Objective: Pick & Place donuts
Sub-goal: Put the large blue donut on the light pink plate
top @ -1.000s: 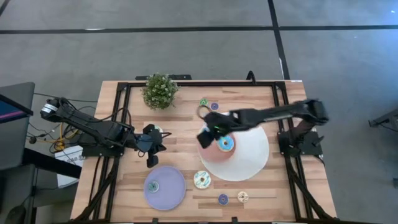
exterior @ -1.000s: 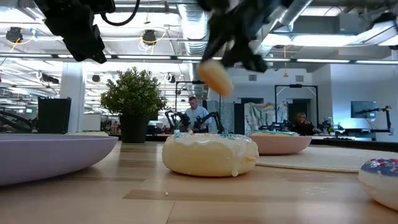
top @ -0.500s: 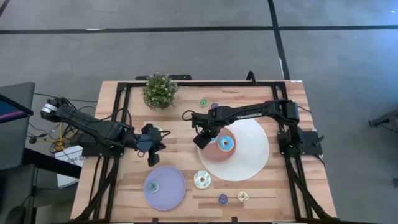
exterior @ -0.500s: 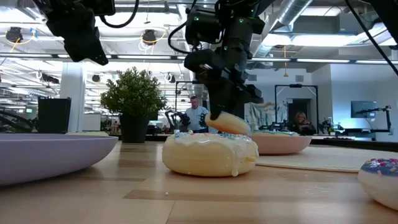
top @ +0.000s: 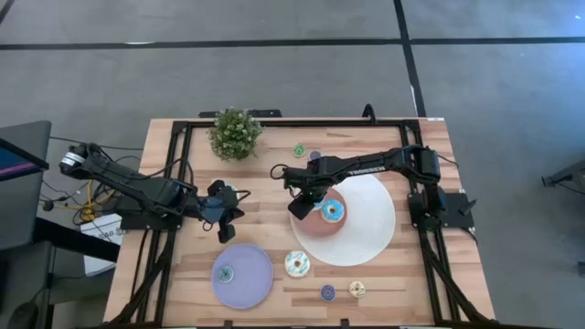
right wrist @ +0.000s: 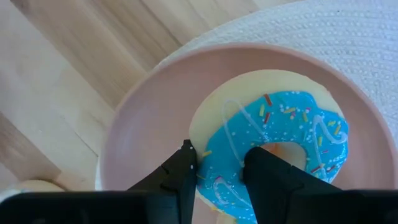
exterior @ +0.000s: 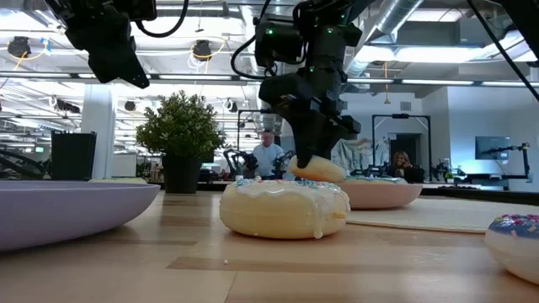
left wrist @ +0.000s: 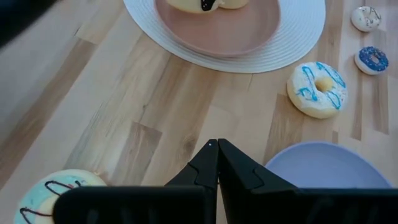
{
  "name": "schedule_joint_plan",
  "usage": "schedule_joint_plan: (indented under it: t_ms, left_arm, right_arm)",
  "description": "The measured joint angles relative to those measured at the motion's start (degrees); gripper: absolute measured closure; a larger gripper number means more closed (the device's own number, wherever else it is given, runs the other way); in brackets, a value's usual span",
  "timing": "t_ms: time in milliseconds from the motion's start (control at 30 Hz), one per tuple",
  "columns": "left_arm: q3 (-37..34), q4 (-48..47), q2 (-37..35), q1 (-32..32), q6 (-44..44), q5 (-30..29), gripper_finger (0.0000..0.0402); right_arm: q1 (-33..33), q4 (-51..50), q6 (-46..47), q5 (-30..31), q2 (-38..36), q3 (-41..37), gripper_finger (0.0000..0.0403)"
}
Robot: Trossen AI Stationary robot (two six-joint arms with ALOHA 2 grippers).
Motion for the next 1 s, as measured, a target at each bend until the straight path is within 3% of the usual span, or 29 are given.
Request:
schedule_joint_plan:
  t_ms: [800, 1000]
  left_arm:
    - [0.0, 0.0, 0.0, 0.0, -2.1, 0.7, 0.0401]
    - [0.0, 0.0, 0.0, 0.0, -2.1, 1.7, 0.0401]
  right_arm:
    - [1.1, 0.5, -0.4, 0.7, 0.0, 0.0, 0.0288]
    - [1.1, 0.5, 1.2, 0.8, 0.0, 0.0, 0.0253]
